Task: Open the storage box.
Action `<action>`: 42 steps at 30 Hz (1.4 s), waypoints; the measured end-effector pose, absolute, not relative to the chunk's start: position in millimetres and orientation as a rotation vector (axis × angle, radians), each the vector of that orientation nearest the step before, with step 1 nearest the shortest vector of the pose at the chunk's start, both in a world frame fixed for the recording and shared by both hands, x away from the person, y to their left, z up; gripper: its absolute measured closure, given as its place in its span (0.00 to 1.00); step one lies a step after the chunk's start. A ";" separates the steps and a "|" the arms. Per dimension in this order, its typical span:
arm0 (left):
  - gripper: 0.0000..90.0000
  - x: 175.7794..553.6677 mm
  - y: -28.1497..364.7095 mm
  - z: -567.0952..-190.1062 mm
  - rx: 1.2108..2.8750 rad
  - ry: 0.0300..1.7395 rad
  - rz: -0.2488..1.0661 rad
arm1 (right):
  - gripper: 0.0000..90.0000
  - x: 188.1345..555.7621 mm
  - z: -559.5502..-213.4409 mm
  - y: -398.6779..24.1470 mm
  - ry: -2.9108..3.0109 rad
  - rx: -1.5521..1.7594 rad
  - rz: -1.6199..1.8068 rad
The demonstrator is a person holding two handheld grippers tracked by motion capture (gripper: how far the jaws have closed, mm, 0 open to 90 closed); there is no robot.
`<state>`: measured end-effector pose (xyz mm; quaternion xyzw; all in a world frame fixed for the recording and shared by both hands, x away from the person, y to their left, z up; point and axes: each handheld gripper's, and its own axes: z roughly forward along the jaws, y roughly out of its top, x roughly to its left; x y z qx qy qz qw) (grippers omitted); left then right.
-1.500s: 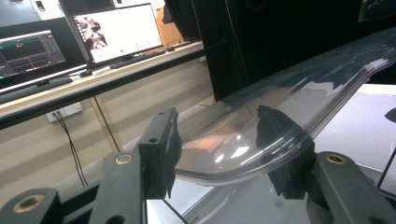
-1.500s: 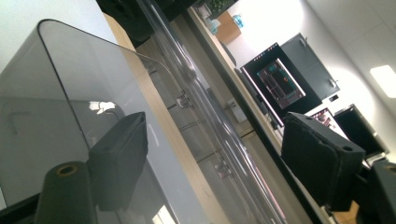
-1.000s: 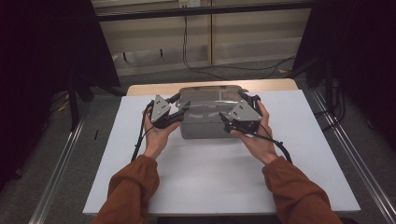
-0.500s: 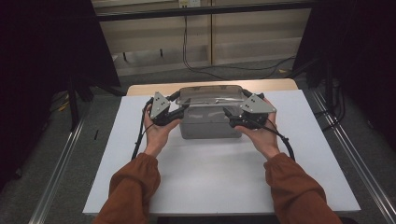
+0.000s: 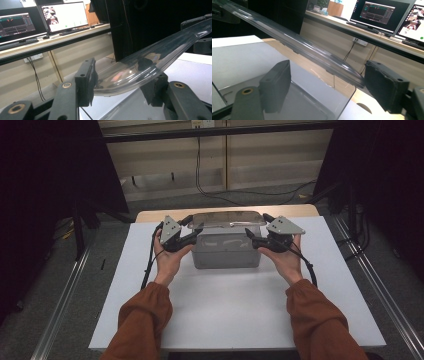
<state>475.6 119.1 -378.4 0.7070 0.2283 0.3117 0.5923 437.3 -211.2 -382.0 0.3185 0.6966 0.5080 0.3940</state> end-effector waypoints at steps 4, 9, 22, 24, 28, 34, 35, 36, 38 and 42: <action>0.55 477.0 119.0 -375.9 1.643 0.535 0.724 | 0.29 442.1 -380.1 -215.2 1.769 0.822 1.321; 0.56 478.4 118.9 -374.4 1.641 0.537 0.720 | 0.42 448.0 -376.7 -222.9 1.765 0.846 1.364; 0.57 484.6 118.9 -366.7 1.625 0.554 0.713 | 0.52 460.5 -380.7 -240.0 1.767 0.897 1.408; 0.57 485.3 118.6 -366.0 1.617 0.561 0.709 | 0.55 462.8 -378.7 -240.3 1.771 0.888 1.408; 0.59 486.1 120.3 -364.8 1.611 0.570 0.715 | 0.61 466.2 -375.5 -239.7 1.758 0.873 1.439; 0.61 488.8 123.2 -364.0 1.609 0.580 0.718 | 0.69 468.7 -377.6 -240.9 1.747 0.860 1.437; 0.61 489.2 122.9 -364.0 1.603 0.581 0.714 | 0.69 469.1 -376.9 -240.8 1.740 0.857 1.445; 0.61 489.8 123.3 -363.6 1.609 0.578 0.717 | 0.69 469.5 -375.9 -240.5 1.747 0.855 1.437; 0.61 490.8 123.2 -363.2 1.611 0.581 0.713 | 0.70 470.2 -374.6 -238.9 1.752 0.838 1.416; 0.62 493.8 123.7 -361.8 1.606 0.582 0.709 | 0.70 471.7 -373.9 -238.4 1.745 0.840 1.432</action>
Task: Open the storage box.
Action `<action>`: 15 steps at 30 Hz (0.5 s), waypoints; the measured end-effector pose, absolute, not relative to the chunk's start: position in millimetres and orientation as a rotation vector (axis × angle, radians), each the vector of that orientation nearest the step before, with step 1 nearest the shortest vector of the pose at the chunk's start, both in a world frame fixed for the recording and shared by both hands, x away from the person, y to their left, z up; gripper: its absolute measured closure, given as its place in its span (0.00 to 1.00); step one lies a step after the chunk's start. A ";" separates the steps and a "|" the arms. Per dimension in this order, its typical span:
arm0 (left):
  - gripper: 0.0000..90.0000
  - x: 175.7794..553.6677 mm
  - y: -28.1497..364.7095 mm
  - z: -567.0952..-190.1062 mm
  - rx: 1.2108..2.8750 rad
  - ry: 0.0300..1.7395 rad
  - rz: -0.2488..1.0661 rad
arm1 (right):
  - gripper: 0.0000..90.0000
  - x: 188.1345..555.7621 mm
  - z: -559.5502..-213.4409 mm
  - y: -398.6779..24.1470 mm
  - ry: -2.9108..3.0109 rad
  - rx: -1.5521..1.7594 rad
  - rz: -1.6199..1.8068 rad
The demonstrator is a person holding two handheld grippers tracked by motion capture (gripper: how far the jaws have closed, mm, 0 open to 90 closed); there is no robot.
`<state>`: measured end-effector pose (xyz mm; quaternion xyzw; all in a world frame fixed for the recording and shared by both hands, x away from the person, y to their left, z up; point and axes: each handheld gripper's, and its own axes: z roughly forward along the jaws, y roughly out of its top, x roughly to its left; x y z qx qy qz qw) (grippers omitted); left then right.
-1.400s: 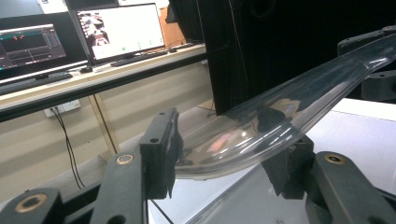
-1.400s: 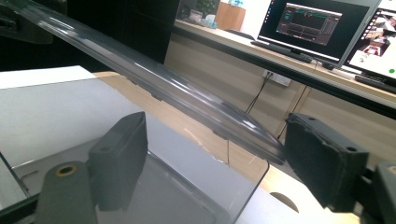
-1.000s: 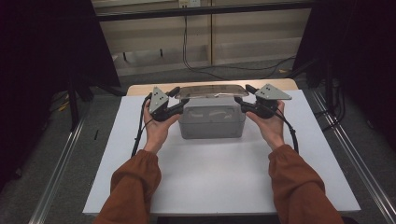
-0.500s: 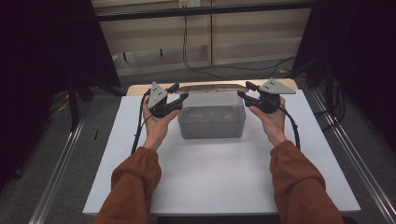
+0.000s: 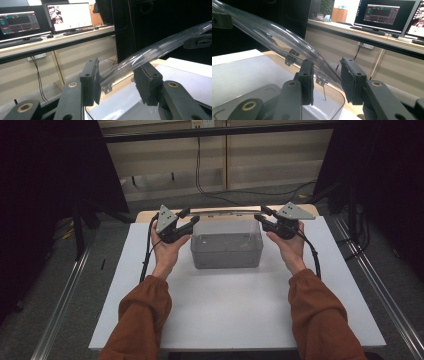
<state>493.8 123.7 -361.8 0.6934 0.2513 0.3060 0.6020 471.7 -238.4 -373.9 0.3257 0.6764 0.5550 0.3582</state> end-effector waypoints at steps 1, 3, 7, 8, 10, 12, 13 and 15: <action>0.62 494.6 123.6 -361.9 1.601 0.584 0.707 | 0.70 472.2 -373.8 -238.6 1.743 0.839 1.435; 0.62 496.5 123.5 -362.1 1.603 0.589 0.705 | 0.70 473.3 -373.4 -238.7 1.738 0.841 1.442; 0.61 500.4 123.0 -363.2 1.592 0.598 0.703 | 0.71 475.4 -371.7 -238.9 1.734 0.853 1.454; 0.61 501.5 122.8 -363.6 1.591 0.599 0.707 | 0.71 475.7 -371.5 -238.9 1.733 0.854 1.454; 0.60 503.5 122.2 -364.9 1.591 0.606 0.710 | 0.71 476.6 -371.6 -239.1 1.728 0.853 1.462; 0.60 506.0 122.9 -366.3 1.593 0.612 0.714 | 0.71 476.8 -371.7 -239.4 1.727 0.855 1.466; 0.59 507.2 123.3 -367.0 1.595 0.613 0.712 | 0.71 476.9 -371.5 -239.4 1.726 0.855 1.465; 0.59 509.7 123.5 -368.9 1.592 0.617 0.708 | 0.71 477.3 -371.2 -239.4 1.725 0.855 1.466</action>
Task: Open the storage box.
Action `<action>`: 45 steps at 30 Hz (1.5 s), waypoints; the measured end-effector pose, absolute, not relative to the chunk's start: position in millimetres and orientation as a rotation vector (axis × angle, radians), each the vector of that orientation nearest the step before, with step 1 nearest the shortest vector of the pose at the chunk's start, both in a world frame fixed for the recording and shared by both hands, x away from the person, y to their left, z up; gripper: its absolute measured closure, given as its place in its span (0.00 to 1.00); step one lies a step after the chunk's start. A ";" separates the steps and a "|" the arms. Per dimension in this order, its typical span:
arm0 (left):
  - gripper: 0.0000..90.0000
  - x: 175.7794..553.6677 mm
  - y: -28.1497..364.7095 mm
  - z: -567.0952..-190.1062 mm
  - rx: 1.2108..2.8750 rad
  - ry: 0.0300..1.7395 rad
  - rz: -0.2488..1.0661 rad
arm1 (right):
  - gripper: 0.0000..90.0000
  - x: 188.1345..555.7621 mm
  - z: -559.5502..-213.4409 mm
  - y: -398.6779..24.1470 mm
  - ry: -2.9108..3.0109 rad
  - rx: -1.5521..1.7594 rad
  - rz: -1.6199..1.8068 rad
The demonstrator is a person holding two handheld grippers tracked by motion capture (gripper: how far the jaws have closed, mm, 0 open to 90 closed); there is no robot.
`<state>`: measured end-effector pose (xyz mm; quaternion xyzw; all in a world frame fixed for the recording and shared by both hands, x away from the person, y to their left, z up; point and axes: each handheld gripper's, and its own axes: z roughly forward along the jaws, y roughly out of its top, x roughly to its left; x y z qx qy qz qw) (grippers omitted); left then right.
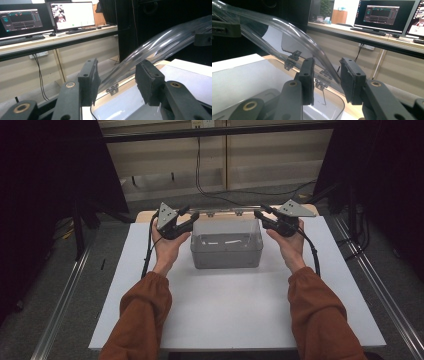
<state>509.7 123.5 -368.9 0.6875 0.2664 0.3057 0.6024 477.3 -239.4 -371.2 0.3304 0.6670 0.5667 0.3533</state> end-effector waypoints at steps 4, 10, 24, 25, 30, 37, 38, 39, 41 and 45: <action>0.52 515.2 123.6 -371.8 1.594 0.612 0.709 | 0.71 478.2 -371.2 -240.1 1.724 0.859 1.469; 0.50 520.7 120.3 -371.9 1.585 0.626 0.695 | 0.72 479.6 -370.7 -240.4 1.712 0.863 1.482; 0.58 526.0 120.1 -369.5 1.591 0.635 0.703 | 0.73 487.6 -365.5 -241.5 1.705 0.877 1.494; 0.59 526.2 119.5 -368.5 1.582 0.637 0.704 | 0.73 488.8 -365.0 -241.6 1.705 0.875 1.494; 0.63 529.0 118.3 -365.7 1.579 0.636 0.701 | 0.74 493.0 -360.3 -241.2 1.708 0.873 1.490; 0.64 533.1 118.5 -365.5 1.596 0.640 0.703 | 0.75 496.2 -359.5 -241.6 1.703 0.875 1.496; 0.64 533.4 117.9 -365.4 1.590 0.641 0.703 | 0.75 496.9 -359.4 -241.7 1.701 0.873 1.497; 0.64 533.8 117.7 -365.2 1.588 0.640 0.710 | 0.75 497.5 -359.6 -241.9 1.696 0.871 1.499; 0.63 534.2 116.7 -364.9 1.590 0.639 0.704 | 0.75 498.3 -360.0 -242.1 1.692 0.873 1.506; 0.63 535.8 114.6 -366.1 1.593 0.639 0.704 | 0.75 499.6 -360.4 -241.9 1.684 0.883 1.509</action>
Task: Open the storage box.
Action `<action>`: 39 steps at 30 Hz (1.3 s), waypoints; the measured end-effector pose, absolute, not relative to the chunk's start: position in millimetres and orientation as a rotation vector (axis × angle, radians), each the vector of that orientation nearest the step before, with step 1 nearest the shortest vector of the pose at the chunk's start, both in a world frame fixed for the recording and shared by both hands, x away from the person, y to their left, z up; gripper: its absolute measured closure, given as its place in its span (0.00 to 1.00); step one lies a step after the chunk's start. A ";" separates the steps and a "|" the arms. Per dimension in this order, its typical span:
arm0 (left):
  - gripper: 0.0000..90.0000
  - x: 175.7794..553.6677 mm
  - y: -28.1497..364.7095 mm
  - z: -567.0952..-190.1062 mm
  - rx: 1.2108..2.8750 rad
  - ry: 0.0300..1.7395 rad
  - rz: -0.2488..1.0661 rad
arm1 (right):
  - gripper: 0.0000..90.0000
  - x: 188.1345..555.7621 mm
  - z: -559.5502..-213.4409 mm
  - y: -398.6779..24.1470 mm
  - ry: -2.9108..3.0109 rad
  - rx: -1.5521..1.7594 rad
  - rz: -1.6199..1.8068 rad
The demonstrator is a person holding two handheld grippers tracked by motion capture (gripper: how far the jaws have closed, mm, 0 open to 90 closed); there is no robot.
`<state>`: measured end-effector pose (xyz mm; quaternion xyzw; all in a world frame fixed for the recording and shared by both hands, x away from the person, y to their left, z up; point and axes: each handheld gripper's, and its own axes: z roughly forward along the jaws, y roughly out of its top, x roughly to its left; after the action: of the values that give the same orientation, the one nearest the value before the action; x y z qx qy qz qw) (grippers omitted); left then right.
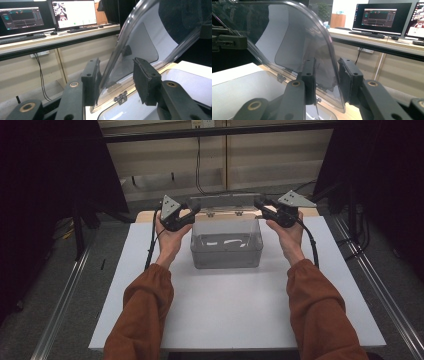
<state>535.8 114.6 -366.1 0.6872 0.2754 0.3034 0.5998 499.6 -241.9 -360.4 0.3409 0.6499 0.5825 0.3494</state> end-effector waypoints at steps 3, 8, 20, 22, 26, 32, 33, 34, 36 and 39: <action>0.65 536.9 115.6 -366.3 1.600 0.644 0.709 | 0.75 501.7 -360.0 -242.5 1.687 0.879 1.506; 0.65 538.4 115.0 -365.6 1.592 0.651 0.705 | 0.75 506.3 -358.8 -242.8 1.685 0.880 1.504; 0.58 546.5 111.6 -369.0 1.615 0.651 0.700 | 0.76 514.2 -363.7 -243.0 1.670 0.892 1.519; 0.59 547.2 112.0 -368.3 1.621 0.650 0.708 | 0.76 514.9 -364.5 -243.1 1.669 0.899 1.526; 0.62 550.3 113.3 -369.5 1.619 0.665 0.711 | 0.77 517.3 -366.2 -243.6 1.657 0.906 1.541; 0.59 556.9 113.6 -376.6 1.618 0.691 0.721 | 0.78 519.1 -367.3 -244.7 1.655 0.903 1.544; 0.58 557.5 113.5 -377.3 1.619 0.691 0.707 | 0.78 519.1 -367.4 -244.6 1.656 0.905 1.540; 0.58 557.8 112.2 -377.9 1.612 0.694 0.699 | 0.78 519.3 -367.4 -244.5 1.657 0.905 1.539; 0.58 558.3 109.9 -378.2 1.610 0.696 0.692 | 0.78 519.8 -367.6 -244.6 1.661 0.902 1.533; 0.60 558.4 106.9 -376.8 1.620 0.687 0.686 | 0.78 520.8 -368.7 -244.5 1.665 0.902 1.525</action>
<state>558.4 106.9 -376.8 0.6949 0.2948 0.2944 0.5862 520.8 -244.5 -368.7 0.3479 0.6420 0.5881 0.3477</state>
